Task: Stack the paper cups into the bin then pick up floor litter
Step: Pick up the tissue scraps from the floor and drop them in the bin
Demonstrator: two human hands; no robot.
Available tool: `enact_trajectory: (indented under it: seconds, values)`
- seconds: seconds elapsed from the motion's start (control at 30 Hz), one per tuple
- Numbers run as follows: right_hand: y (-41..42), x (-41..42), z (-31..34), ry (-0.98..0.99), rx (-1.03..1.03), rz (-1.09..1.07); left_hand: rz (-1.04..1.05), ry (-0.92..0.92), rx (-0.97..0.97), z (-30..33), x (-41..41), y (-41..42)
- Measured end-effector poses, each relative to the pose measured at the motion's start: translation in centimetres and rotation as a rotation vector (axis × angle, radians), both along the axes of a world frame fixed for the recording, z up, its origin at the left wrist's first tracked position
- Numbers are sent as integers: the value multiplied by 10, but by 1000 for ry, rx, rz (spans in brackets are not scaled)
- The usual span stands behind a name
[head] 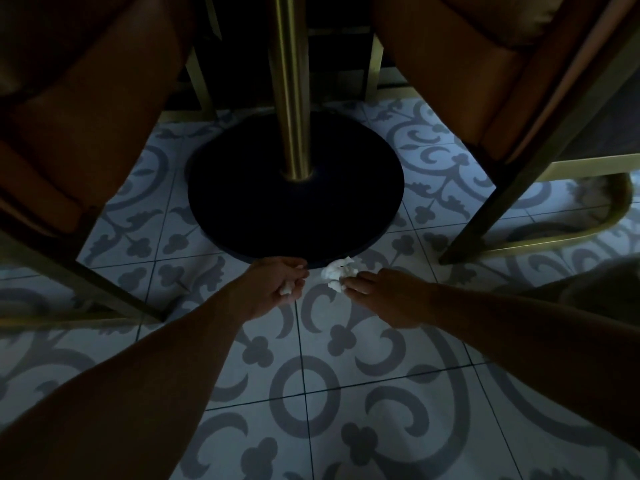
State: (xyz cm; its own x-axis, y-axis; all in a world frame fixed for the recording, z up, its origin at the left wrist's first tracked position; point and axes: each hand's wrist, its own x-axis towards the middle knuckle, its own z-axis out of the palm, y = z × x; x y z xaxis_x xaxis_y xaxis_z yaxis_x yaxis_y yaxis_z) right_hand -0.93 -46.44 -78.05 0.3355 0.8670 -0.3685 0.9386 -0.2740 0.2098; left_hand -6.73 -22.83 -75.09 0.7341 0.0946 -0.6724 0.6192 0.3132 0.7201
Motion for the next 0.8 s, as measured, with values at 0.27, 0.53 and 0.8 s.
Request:
enact_trajectory:
  seconds: [0.27,0.53,0.8]
  values:
    - [-3,-1,-1,-3,25,32,-50,-66,70,2,4,-1]
    - [-4,0,6,-55,67,78,-35,-8,-158,1,4,-1]
    - [-3,0,14,-10,159,110,-15,70,-203,3,4,10]
